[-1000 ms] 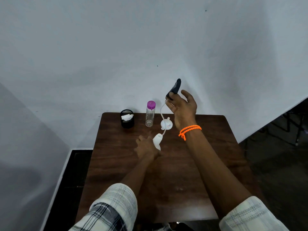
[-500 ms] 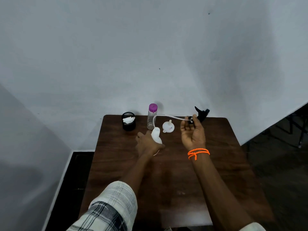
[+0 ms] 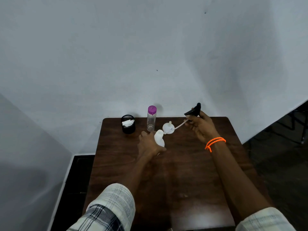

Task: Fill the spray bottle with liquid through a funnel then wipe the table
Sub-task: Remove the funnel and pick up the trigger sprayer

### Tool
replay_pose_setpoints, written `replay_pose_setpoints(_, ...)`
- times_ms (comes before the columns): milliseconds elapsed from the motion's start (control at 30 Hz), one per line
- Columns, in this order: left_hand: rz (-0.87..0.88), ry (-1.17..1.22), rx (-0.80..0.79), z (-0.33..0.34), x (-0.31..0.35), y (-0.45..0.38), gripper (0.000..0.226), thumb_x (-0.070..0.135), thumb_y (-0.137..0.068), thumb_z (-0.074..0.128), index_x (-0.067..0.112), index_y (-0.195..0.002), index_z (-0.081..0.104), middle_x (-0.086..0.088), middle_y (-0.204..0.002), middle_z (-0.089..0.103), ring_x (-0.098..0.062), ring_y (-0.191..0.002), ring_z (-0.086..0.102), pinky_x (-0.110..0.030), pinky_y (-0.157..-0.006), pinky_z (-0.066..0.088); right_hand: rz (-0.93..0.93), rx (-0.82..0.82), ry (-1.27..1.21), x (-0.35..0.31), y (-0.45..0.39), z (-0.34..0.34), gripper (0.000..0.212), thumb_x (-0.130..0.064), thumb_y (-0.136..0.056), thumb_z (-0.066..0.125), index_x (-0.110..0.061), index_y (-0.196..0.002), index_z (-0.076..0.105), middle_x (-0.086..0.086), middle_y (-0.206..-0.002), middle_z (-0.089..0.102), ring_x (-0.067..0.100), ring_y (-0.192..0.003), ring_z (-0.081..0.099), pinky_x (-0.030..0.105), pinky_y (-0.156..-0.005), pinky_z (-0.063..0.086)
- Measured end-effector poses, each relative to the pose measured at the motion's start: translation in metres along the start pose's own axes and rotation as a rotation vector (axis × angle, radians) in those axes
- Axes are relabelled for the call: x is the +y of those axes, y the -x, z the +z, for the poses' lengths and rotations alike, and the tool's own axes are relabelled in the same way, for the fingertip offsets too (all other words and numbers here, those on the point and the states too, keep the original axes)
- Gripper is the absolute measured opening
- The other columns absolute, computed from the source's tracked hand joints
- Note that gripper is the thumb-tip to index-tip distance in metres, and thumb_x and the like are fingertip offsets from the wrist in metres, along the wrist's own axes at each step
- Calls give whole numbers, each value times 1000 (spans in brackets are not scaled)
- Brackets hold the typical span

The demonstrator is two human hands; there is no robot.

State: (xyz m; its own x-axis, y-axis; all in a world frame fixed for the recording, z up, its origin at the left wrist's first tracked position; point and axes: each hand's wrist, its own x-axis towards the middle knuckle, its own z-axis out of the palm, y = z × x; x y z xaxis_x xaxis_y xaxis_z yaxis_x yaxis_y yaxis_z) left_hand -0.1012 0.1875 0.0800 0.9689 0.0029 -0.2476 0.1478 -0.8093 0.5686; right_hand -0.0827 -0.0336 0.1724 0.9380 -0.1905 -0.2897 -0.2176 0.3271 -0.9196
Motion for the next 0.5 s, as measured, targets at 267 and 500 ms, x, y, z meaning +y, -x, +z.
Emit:
replay_pose_setpoints(267, 61, -52, 18, 2, 10, 1, 91, 59, -48, 83, 35, -131, 52, -3, -121, 41, -25, -116, 45, -47, -89, 53, -229, -98, 253, -4, 2, 26, 46, 9, -78, 80, -13, -117, 71, 7, -98, 75, 18, -89, 74, 28, -78, 59)
replay_pose_setpoints(500, 11, -29, 12, 6, 8, -1, 98, 62, -44, 83, 38, -133, 49, -3, -123, 40, -26, -120, 42, -48, -91, 52, -401, -227, 531, 15, 7, 42, 54, 11, -72, 83, -6, -120, 67, 12, -108, 77, 21, -104, 74, 34, -93, 59)
